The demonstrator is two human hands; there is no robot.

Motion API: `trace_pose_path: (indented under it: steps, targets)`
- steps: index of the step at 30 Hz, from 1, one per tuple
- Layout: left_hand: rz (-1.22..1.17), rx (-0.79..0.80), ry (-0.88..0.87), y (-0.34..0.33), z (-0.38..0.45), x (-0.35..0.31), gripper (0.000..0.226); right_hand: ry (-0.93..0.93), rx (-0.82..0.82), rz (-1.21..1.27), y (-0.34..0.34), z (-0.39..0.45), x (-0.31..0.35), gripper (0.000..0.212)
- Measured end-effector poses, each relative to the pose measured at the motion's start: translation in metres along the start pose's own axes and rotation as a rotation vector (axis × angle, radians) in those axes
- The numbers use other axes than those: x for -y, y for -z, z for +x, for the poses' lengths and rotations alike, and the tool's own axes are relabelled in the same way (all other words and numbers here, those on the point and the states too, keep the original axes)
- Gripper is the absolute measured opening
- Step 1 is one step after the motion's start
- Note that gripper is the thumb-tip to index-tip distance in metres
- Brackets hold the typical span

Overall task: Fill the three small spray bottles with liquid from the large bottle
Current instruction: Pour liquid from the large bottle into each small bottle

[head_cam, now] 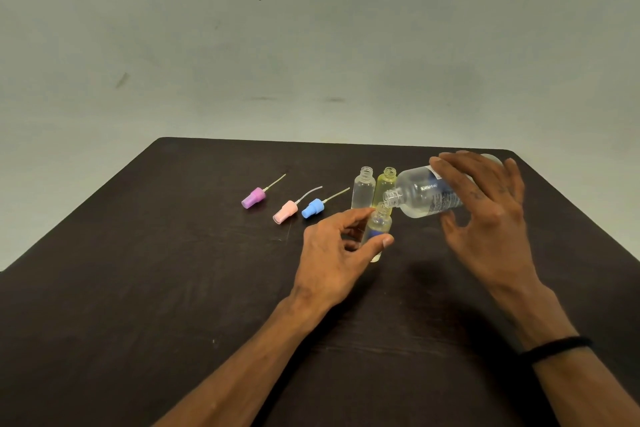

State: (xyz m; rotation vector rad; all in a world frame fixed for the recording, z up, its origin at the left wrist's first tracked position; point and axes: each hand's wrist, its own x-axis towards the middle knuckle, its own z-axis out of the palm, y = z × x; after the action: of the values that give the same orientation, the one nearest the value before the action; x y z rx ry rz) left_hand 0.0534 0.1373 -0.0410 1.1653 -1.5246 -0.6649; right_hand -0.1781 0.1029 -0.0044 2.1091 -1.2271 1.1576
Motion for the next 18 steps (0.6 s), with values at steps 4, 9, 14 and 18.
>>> trace_pose_path:
  steps: [4, 9, 14, 18]
  targets:
    - [-0.003, 0.002, 0.0, -0.0001, -0.001, -0.0006, 0.055, 0.005, -0.001, -0.007, 0.0001, -0.0002, 0.0004, 0.089]
    - [0.005, 0.006, 0.004, 0.0003, 0.0002, -0.0001, 0.056, 0.013, 0.005, -0.007, -0.0014, -0.0009, -0.0018, 0.094]
    - [-0.01, 0.003, 0.004, 0.0, -0.0006, -0.0004, 0.054, 0.02, -0.004, -0.007, -0.0011, -0.0007, -0.0015, 0.091]
    - [-0.006, 0.0, 0.001, 0.0, -0.0001, -0.0001, 0.054, 0.019, -0.006, -0.008, -0.0019, -0.0007, -0.002, 0.091]
